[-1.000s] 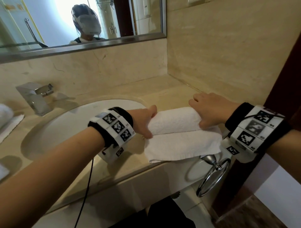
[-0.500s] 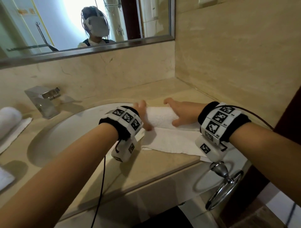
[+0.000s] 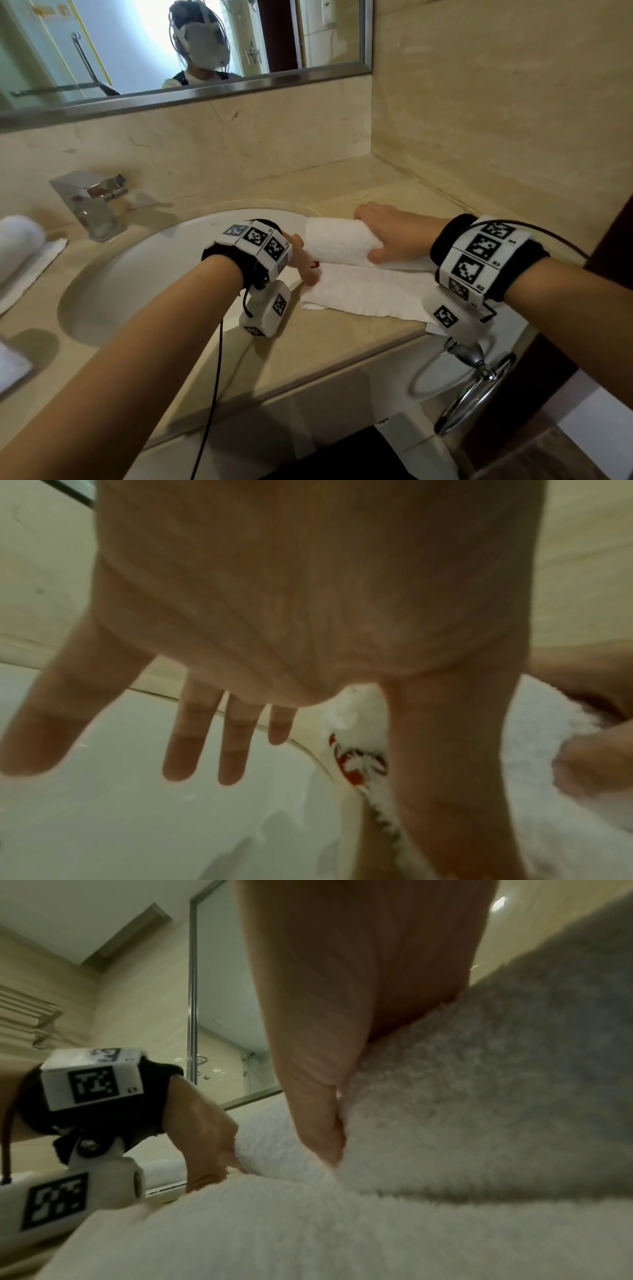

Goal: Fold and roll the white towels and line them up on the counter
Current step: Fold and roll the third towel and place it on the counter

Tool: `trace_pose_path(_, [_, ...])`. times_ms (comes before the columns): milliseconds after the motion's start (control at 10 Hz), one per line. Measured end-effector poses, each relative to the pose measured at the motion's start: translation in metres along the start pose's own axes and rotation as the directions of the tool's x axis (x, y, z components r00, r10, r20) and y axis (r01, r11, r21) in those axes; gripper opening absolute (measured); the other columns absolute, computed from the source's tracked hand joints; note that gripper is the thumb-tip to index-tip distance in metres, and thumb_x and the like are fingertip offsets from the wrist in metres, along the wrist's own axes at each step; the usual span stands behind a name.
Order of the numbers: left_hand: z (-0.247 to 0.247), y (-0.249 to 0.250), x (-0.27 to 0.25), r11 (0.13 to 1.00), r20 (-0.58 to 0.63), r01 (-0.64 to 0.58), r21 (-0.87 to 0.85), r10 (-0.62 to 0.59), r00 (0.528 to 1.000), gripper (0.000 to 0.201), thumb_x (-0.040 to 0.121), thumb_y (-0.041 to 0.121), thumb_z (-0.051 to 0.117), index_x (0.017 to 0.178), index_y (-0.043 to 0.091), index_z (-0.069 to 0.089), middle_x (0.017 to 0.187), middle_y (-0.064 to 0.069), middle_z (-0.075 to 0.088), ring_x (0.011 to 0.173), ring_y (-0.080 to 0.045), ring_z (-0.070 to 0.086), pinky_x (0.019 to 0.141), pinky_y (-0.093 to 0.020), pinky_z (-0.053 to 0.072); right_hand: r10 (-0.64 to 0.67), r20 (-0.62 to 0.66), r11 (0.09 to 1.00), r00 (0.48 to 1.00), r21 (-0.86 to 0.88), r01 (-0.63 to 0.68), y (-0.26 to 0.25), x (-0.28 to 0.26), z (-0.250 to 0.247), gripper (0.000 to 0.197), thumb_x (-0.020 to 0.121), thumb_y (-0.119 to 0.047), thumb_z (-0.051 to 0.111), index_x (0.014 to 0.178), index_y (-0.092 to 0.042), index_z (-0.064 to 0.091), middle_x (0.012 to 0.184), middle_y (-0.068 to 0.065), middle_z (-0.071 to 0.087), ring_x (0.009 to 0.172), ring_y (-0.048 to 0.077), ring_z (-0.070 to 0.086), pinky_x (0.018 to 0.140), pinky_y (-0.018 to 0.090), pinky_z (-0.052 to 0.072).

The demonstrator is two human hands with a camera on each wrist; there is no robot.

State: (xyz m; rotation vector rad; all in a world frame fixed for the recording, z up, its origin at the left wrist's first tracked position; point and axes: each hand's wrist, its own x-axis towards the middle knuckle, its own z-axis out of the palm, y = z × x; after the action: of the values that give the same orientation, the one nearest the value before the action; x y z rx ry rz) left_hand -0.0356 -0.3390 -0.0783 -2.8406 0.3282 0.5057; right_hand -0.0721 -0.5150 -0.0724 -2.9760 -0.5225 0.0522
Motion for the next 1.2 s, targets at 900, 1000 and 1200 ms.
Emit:
trace_pose_path(900, [-0.039, 0.002, -0.029, 0.756, -0.100, -0.472, -0.453, 0.483, 0.870, 0.052, 0.082, 0.032, 0.069, 0.128, 0.018, 0.050, 0.120, 0.004, 0.054, 0.111, -0.012, 0.051, 0.099, -0.027, 0.041, -0.036, 0.026, 0.979, 0.999, 0.204, 0.030, -0.007, -0.056, -0.007, 0.042, 0.088, -0.013, 0.053, 0.126, -0.024, 0.042, 0.104, 0.003, 0.055, 0.097, 0.025, 0.054, 0.084, 0.036, 0.044])
trace_pose_path(1000, [-0.031, 0.012, -0.022, 0.838, -0.016, -0.447, -0.313, 0.466, 0.885, 0.077, 0.069, 0.032, 0.079, 0.134, 0.017, 0.041, 0.128, 0.002, 0.050, 0.121, -0.016, 0.046, 0.104, -0.030, 0.037, 0.082, 0.090, 0.925, 0.993, 0.363, -0.110, 0.022, -0.063, -0.026, 0.052, 0.085, -0.013, 0.062, 0.130, -0.026, 0.040, 0.122, -0.007, 0.053, 0.111, 0.016, 0.052, 0.092, 0.027, 0.040])
trace_pose_path(1200, [-0.021, 0.014, -0.019, 0.913, -0.111, -0.404, -0.050, 0.397, 0.911, 0.086, 0.074, 0.016, 0.077, 0.144, 0.019, 0.027, 0.138, -0.003, 0.048, 0.123, -0.020, 0.050, 0.092, -0.024, 0.040, 0.234, 0.346, 0.912, 0.909, 0.246, -0.328, 0.063, -0.078, -0.032, 0.082, 0.048, -0.043, 0.075, 0.120, -0.030, 0.040, 0.114, -0.004, 0.053, 0.107, 0.018, 0.052, 0.071, 0.019, 0.042])
